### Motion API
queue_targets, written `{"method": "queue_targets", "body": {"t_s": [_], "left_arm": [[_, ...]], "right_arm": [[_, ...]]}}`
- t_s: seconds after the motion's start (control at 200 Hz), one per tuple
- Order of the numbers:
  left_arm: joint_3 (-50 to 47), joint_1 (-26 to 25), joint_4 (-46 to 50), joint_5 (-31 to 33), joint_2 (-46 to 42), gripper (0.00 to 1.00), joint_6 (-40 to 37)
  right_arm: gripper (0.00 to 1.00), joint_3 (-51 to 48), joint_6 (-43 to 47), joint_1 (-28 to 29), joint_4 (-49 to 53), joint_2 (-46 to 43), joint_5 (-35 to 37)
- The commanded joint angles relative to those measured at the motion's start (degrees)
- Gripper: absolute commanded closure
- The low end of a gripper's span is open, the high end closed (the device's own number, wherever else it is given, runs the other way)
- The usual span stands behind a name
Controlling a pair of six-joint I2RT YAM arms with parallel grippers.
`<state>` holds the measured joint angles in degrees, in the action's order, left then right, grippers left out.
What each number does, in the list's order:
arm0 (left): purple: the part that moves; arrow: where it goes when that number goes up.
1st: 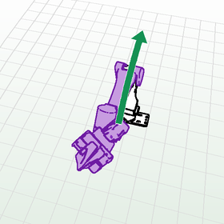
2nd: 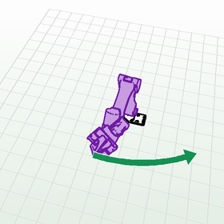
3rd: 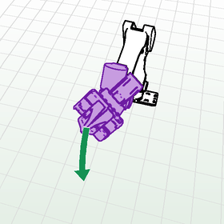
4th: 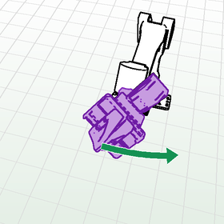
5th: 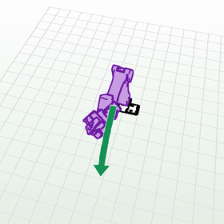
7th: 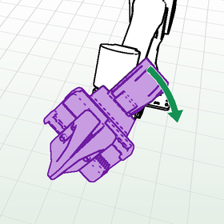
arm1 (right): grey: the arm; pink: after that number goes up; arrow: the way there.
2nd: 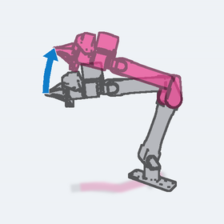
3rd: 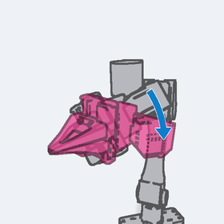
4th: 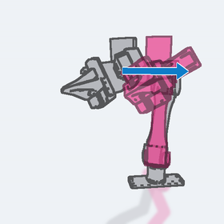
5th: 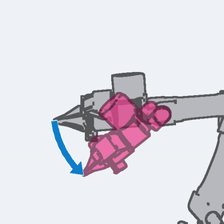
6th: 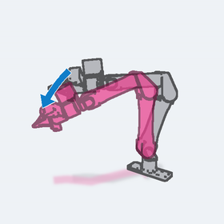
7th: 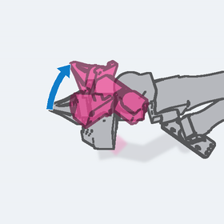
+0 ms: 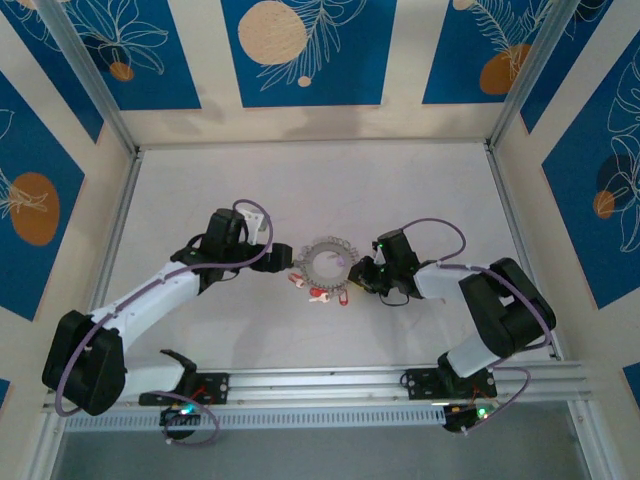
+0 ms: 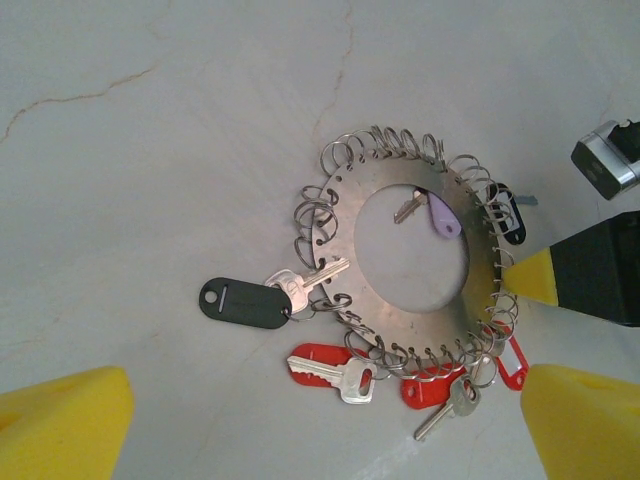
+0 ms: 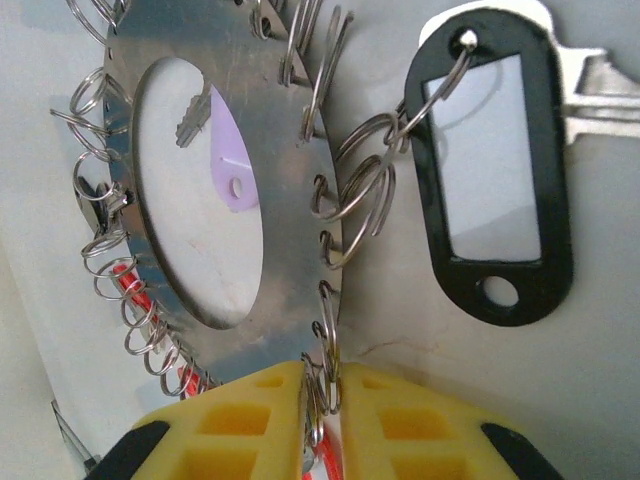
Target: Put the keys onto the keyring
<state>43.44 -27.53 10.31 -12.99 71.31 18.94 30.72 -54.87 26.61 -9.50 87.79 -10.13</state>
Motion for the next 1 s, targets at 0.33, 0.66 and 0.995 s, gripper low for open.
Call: {"method": "queue_targets", "body": {"t_s": [0.33, 0.66, 0.995], "left_arm": [[0.5, -0.2, 0.5, 0.2, -1.2, 0.01, -1.6], [-0.3, -0.3, -4.5, -3.3, -0.4, 0.01, -1.6], [-0.5, -1.2, -9.9, -5.6, 1.5, 0.02, -5.7]], "right_arm": [[0.94, 0.0, 4.1, 0.1, 3.2, -3.3, -0.1], [0.98, 3.9, 10.9, 0.7, 10.6, -7.3, 1.1], [0.98, 8.2, 19.1, 1.1, 14.9, -9.7, -1.0]]}}
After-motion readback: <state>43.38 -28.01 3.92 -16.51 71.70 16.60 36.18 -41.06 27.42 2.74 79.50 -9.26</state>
